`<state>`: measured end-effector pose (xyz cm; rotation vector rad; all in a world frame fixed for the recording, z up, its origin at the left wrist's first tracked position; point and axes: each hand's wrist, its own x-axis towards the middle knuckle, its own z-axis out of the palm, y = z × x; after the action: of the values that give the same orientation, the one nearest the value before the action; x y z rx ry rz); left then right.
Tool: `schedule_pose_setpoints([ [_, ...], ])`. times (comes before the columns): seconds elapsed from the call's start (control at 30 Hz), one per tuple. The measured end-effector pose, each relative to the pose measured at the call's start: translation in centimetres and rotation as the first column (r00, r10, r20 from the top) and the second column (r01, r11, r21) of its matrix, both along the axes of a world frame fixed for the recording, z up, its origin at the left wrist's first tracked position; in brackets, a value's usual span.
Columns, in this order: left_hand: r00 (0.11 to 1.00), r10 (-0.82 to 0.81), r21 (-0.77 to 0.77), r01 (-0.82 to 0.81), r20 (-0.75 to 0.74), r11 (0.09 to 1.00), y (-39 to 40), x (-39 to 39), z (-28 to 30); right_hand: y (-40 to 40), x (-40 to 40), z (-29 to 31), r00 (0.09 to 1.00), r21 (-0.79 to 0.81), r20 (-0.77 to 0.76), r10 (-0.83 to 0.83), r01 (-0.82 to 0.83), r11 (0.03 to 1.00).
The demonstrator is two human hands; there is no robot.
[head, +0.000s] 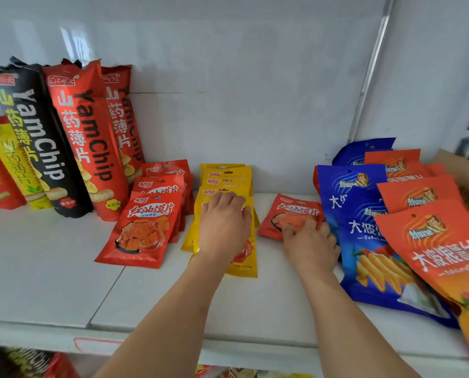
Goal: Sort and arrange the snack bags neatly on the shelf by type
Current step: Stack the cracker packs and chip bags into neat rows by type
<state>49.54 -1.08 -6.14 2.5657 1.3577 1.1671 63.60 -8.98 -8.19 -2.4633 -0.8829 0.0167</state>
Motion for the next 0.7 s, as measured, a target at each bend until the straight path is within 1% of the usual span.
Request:
schedule_pose_setpoints([
  [0.1,1.000,0.011,0.036,-0.010,-0.006,0.999,-0.8,-0.3,0.0,0.5,0.4,0.1,0.998,0.051,-0.047,-0.041,0.043,0.998],
  [0.2,0.998,0.007,0.093,-0.001,-0.063,0.996,-1.5,-0.2,-0.3,0.6,0.7,0.1,0.996,0.117,-0.065,-0.066,0.073,0.990],
  [0.3,0.990,0.003,0.164,0.020,-0.139,0.986,-1.7,-0.2,-0.8,0.7,0.8,0.0,0.996,0.185,-0.082,-0.037,0.052,0.981],
  [0.4,0.983,0.012,0.237,0.033,-0.185,0.971,-1.9,-0.3,-1.2,0.8,0.7,0.2,0.991,0.335,-0.132,0.030,0.016,0.942],
  [0.47,0.979,0.014,0.263,0.041,-0.202,0.964,-2.1,-0.5,-1.6,0.6,0.4,0.8,0.990,0.465,-0.105,0.090,-0.031,0.885],
  [0.53,0.983,0.008,0.281,0.045,-0.185,0.959,-2.2,-1.0,-1.9,0.3,-0.2,1.7,0.990,0.562,-0.038,0.137,-0.092,0.822],
  [0.6,0.985,0.018,0.300,0.034,-0.170,0.953,-2.3,-1.9,-1.9,-0.2,-0.9,2.8,0.987,0.618,0.013,0.163,-0.135,0.774],
  [0.7,0.988,0.047,0.343,0.007,-0.150,0.939,-2.3,-4.2,-1.6,-1.0,-2.1,3.8,0.974,0.650,0.087,0.207,-0.213,0.730],
])
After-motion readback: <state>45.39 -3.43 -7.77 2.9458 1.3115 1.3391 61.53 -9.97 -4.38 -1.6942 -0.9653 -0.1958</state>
